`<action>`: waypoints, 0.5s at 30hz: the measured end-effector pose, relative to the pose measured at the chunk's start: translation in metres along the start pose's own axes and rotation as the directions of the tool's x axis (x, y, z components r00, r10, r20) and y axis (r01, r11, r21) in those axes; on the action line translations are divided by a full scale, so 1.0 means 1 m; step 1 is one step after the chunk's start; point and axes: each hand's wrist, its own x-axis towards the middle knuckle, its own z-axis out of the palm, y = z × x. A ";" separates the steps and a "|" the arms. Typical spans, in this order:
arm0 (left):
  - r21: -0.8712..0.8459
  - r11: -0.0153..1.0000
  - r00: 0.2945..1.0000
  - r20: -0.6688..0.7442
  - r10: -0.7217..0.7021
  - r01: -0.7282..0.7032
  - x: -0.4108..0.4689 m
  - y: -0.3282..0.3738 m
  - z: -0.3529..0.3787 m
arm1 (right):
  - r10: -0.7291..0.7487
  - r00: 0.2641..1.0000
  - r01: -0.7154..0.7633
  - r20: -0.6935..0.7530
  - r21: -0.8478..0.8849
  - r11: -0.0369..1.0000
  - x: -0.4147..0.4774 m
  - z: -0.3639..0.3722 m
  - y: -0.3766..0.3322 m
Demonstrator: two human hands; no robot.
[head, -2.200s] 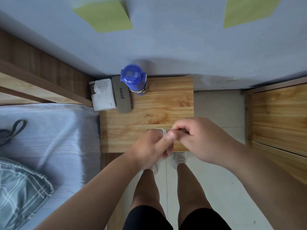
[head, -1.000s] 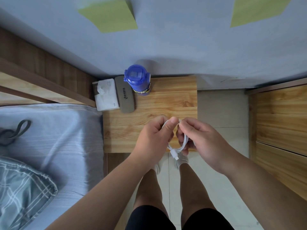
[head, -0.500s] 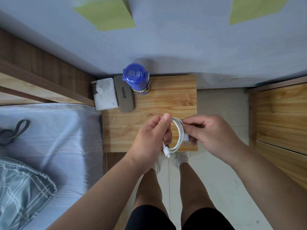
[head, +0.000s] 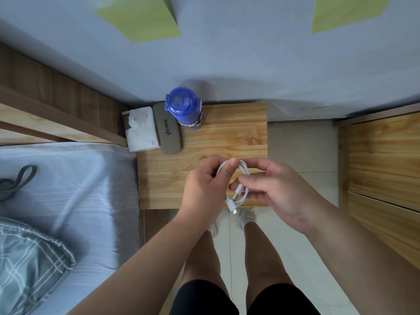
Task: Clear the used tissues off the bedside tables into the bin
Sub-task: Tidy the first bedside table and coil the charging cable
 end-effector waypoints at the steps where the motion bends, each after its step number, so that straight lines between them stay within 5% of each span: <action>1: 0.020 1.000 1.000 0.012 0.020 -0.020 0.002 0.001 -0.003 | 0.023 0.999 -0.024 0.034 0.033 0.999 0.000 -0.001 -0.002; 5: 0.175 0.973 0.989 0.041 0.143 -0.148 0.010 0.003 -0.013 | 0.077 0.985 -0.107 0.153 0.203 0.973 0.001 0.000 -0.007; 15: 0.132 0.987 0.993 -0.056 0.099 -0.091 0.021 -0.009 -0.011 | -0.083 0.993 0.048 -0.086 -0.349 0.936 0.004 0.005 -0.001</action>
